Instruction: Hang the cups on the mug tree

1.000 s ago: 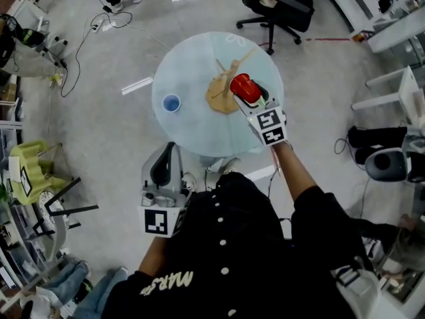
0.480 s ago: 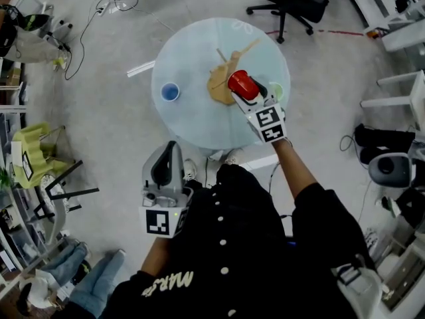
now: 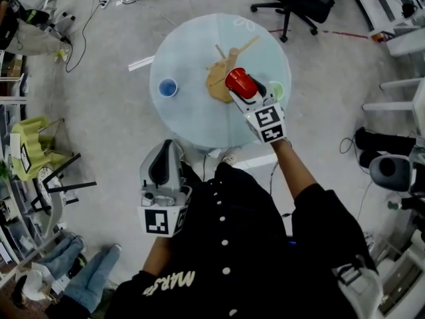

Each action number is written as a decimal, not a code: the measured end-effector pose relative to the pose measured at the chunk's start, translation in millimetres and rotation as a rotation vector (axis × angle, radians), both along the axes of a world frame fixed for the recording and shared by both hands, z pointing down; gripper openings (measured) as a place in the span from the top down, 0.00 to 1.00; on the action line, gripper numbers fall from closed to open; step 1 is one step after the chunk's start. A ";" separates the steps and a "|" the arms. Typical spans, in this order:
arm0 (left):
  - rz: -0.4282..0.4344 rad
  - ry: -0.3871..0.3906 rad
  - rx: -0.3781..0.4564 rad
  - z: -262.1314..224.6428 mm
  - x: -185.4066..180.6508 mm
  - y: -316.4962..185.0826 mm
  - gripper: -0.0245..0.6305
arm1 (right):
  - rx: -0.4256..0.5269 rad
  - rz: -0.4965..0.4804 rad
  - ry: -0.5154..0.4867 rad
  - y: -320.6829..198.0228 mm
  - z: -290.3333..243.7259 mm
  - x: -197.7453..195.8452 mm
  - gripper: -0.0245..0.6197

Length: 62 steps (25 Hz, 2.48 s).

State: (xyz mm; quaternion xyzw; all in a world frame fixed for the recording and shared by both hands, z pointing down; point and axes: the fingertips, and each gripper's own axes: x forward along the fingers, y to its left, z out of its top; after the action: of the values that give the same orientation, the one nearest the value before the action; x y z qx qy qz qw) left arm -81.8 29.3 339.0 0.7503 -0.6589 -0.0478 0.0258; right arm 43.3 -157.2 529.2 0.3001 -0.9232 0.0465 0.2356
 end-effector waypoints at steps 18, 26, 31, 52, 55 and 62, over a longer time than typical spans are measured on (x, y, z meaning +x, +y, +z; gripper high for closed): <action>0.177 0.022 0.008 -5.3 -74.1 -67.7 0.97 | -0.016 0.286 -0.035 18.1 -12.1 26.4 0.34; 0.136 -0.001 0.000 6.2 -108.4 -70.8 0.97 | -0.079 0.217 -0.011 80.8 36.9 -27.5 0.34; 0.111 -0.008 -0.033 16.5 -132.6 -64.4 0.97 | -0.110 0.145 -0.018 92.8 54.4 -78.5 0.35; 0.013 0.002 -0.120 60.8 -249.1 -35.0 0.97 | -0.160 0.078 0.037 43.1 162.5 -251.6 0.35; 0.018 0.000 -0.131 72.2 -268.2 -40.0 0.97 | -0.155 0.098 0.049 29.3 176.6 -272.7 0.35; 0.034 -0.009 -0.147 84.4 -293.2 -52.8 0.97 | -0.154 0.129 0.096 12.9 195.9 -291.0 0.35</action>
State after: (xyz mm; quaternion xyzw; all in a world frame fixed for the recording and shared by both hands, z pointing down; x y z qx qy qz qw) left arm -375.1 -23.5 423.4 0.7576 -0.6480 0.0045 0.0786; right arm -247.7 -144.3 725.1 0.3419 -0.8832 0.1178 0.2986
